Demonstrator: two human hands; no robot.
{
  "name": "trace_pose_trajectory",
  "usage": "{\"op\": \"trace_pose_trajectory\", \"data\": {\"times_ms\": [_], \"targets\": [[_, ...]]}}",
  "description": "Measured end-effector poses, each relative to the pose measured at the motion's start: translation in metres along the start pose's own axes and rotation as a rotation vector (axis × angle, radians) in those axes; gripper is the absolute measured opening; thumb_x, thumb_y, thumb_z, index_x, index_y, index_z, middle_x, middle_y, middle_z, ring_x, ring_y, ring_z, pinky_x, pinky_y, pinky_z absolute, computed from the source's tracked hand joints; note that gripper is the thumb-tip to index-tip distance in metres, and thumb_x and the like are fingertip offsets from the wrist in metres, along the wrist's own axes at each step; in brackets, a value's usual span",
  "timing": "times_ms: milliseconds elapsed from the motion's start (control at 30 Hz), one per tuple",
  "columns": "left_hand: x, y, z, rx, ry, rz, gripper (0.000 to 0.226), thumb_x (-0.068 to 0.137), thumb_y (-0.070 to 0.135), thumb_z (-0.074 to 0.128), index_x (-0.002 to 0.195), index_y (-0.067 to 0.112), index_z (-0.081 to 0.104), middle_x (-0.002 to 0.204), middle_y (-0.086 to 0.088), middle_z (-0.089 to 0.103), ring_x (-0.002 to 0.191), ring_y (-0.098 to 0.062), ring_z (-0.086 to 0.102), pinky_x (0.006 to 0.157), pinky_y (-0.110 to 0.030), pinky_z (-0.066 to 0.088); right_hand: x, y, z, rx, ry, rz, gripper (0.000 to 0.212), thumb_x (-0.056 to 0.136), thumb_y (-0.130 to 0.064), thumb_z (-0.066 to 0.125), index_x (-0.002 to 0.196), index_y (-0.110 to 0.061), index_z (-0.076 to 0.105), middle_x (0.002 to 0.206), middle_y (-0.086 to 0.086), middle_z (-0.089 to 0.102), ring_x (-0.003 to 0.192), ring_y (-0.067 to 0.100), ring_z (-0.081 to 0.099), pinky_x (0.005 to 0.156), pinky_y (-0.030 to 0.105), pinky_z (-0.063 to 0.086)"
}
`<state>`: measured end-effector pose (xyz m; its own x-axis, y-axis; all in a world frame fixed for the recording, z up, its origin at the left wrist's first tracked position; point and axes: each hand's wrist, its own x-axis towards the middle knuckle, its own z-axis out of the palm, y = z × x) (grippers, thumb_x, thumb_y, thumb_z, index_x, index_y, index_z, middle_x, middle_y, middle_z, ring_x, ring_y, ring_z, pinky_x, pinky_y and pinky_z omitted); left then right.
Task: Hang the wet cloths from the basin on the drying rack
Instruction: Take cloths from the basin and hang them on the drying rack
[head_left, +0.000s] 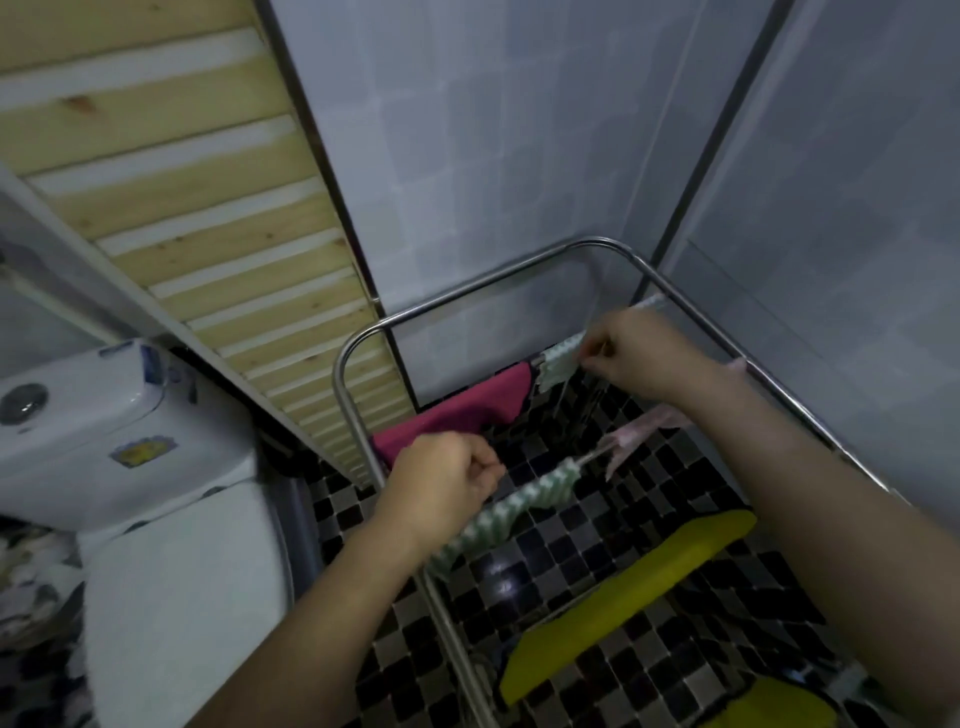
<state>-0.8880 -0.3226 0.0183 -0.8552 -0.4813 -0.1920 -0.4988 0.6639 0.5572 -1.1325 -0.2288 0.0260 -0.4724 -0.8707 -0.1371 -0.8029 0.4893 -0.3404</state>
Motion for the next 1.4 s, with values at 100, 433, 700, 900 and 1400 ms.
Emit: {"op": "trace_pose_trajectory", "data": {"times_ms": [100,433,700,900,1400], "targets": [[-0.032,-0.014,0.004,0.036,-0.046,-0.023,0.02,0.089,0.037,0.064,0.1,0.021,0.071,0.088,0.008,0.068,0.079,-0.008,0.061,0.069,-0.022,0.046,-0.028,-0.04,0.014,0.06,-0.22,-0.1,0.011,0.083,-0.018,0.072,0.092,-0.017,0.077,0.091,-0.005,0.075,0.082,0.006,0.066,0.072,0.017,0.044],[-0.079,-0.04,0.02,0.125,0.124,0.035,0.02,0.096,0.025,0.053,0.107,0.019,0.069,0.106,0.002,0.064,0.099,-0.015,0.058,0.081,-0.022,0.041,-0.075,-0.099,0.061,-0.19,-0.337,-0.141,0.018,0.087,-0.005,0.055,0.079,-0.013,0.07,0.077,0.004,0.066,0.07,0.021,0.059,0.068,0.033,0.051],[-0.09,-0.034,0.019,0.102,0.156,0.037,0.031,0.096,0.02,0.051,0.125,0.015,0.061,0.116,-0.005,0.062,0.109,-0.022,0.054,0.089,-0.031,0.045,-0.102,-0.122,0.066,-0.377,-0.255,-0.102,0.03,0.085,-0.008,0.061,0.115,-0.013,0.063,0.106,0.011,0.062,0.097,0.029,0.058,0.072,0.033,0.043],[-0.15,-0.039,-0.005,-0.147,0.292,0.025,0.025,0.096,0.023,0.053,0.115,0.018,0.068,0.109,0.002,0.067,0.098,-0.012,0.06,0.083,-0.024,0.047,-0.151,-0.159,0.057,-0.035,-0.058,0.035,0.046,0.097,-0.025,0.051,0.142,-0.019,0.044,0.124,0.006,0.061,0.1,0.024,0.061,0.079,0.036,0.052],[-0.34,-0.073,-0.03,-0.554,0.632,-0.251,0.028,0.093,0.013,0.056,0.085,0.037,0.068,0.063,0.004,0.062,0.054,-0.007,0.052,0.052,-0.016,0.038,-0.246,-0.325,0.051,0.581,-0.023,-0.236,0.02,0.093,-0.024,0.06,0.081,-0.016,0.074,0.073,-0.004,0.07,0.07,0.007,0.063,0.071,0.028,0.053]]}}
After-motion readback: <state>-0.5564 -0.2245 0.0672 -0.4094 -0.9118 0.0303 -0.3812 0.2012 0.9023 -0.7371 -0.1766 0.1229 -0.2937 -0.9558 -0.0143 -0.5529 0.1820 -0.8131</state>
